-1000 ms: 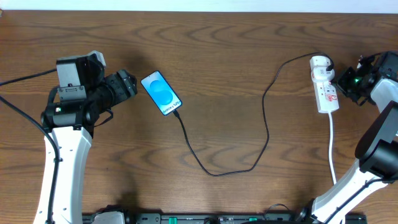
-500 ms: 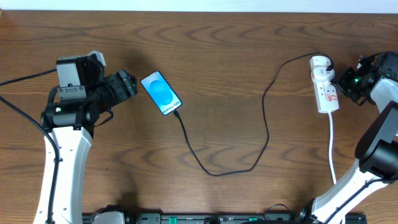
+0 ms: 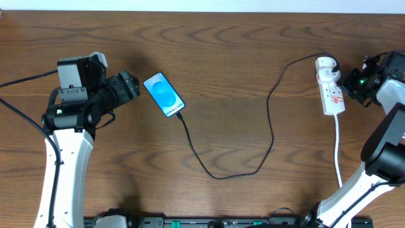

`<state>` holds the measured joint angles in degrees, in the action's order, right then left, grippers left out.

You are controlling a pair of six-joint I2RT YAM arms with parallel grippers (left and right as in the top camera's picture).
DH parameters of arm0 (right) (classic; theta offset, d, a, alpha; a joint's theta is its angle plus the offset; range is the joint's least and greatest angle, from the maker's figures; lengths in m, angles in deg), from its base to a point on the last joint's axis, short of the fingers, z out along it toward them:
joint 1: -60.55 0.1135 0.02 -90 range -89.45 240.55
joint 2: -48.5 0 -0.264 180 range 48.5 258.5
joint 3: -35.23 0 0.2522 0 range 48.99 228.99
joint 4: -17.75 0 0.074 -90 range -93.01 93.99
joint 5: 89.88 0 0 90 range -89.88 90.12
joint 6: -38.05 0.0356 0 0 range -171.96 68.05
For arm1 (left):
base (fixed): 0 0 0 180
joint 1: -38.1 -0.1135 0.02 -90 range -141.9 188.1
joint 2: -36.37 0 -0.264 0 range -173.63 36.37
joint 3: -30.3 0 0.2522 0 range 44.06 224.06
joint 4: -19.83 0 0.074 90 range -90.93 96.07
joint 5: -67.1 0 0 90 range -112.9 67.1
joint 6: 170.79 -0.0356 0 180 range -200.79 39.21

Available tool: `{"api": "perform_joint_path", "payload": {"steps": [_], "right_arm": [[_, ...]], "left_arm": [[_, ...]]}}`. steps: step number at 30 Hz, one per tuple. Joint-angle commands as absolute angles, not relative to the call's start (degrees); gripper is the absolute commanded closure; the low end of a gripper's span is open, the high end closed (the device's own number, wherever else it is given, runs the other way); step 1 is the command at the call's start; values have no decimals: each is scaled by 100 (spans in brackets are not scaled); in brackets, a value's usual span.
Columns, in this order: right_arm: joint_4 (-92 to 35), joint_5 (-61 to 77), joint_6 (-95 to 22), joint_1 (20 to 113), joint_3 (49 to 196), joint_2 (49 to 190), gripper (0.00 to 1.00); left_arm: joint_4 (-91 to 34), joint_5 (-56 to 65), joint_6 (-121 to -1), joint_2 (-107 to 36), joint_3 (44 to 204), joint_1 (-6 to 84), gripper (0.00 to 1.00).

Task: Plug charger to phone and switch on socket
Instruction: 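Press down the orange switch beside the charger plug with the right gripper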

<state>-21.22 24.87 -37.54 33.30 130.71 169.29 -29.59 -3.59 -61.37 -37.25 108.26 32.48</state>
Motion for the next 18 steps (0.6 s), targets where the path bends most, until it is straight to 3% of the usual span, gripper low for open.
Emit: {"api": "perform_joint_path", "payload": {"steps": [1, 18], "right_arm": [[-2243, 2638, -4005, 3590, 12913, 17231, 99], [-2542, 2837, -4091, 3831, 12808, 17242, 99]], "left_arm": [[-2974, -413, -6238, -3736, 10879, 3228, 18], [-2974, -411, -6236, -3736, 10879, 3228, 18]]}}
